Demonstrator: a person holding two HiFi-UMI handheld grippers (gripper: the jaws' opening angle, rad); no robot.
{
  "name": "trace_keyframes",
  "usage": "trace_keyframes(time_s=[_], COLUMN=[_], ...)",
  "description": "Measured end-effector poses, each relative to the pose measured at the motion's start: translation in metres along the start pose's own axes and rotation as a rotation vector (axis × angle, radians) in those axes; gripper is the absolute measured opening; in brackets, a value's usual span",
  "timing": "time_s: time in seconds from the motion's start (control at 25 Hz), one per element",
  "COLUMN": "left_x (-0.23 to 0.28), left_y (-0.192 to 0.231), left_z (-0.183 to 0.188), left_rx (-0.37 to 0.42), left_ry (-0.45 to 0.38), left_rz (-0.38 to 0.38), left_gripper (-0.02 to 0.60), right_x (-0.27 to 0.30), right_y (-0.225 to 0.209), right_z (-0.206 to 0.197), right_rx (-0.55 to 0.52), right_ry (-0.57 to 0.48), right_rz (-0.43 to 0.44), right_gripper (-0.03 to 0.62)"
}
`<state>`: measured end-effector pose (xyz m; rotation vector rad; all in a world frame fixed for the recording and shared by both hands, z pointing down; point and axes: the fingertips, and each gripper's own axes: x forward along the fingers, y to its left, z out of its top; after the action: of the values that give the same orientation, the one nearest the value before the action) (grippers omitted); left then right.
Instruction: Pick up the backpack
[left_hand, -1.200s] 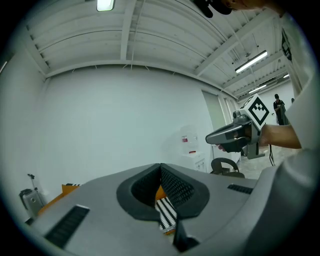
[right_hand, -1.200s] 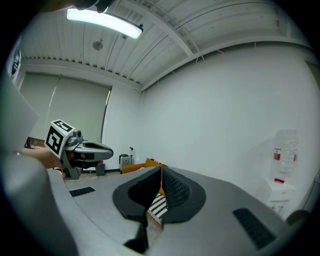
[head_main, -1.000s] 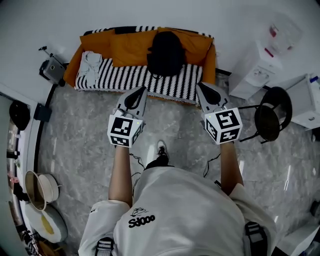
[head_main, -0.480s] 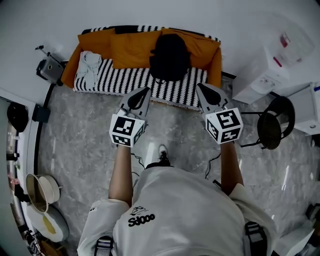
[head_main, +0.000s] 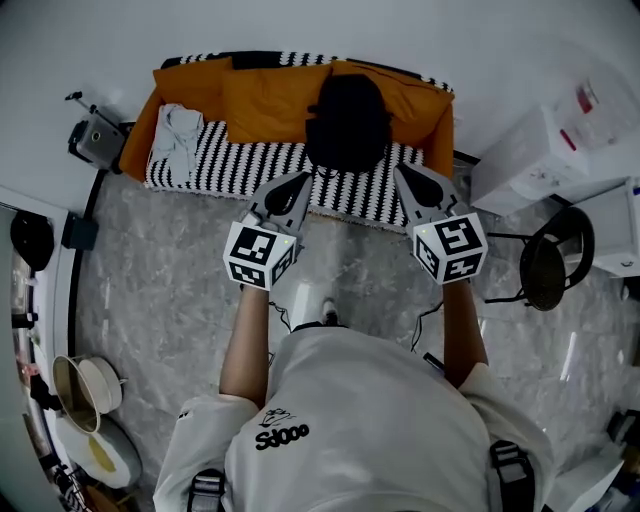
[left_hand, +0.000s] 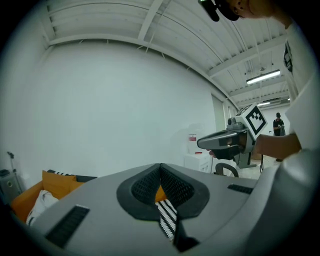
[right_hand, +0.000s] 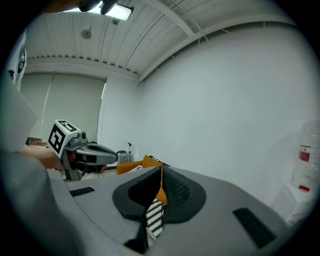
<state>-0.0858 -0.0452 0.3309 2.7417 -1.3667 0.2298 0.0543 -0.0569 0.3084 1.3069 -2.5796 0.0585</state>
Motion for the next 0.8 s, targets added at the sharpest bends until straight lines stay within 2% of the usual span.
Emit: trace_keyframes(time_s=[0.16, 0.36, 0.6, 0.8], left_x=[0.011, 0.026, 0.056, 0.109], left_y=[0.018, 0.045, 0.082, 0.125], left_z=[-0.011, -0.023, -0.042, -0.051], left_rx=[-0.035, -0.105, -0.117, -0.142], left_ry=[0.021, 0.033, 0.077, 0.097], left_rz=[-0.022, -0.005, 0.048, 0.089], left_gripper=[0.021, 0.021, 0.021, 0.021], right_x=[0.029, 0.063, 0.114, 0.180], right_y=[-0.002, -0.018, -0.049, -0.093], right_z=[-0.001, -0.010, -0.022, -0.029], right_rx=[-0.018, -0.013, 0.006, 0.039], right_ry=[0.015, 0.039, 0.063, 0.088], right_rz=[0.004, 0.019, 0.041, 0.097], right_gripper=[0.034, 0.034, 0.035, 0.035])
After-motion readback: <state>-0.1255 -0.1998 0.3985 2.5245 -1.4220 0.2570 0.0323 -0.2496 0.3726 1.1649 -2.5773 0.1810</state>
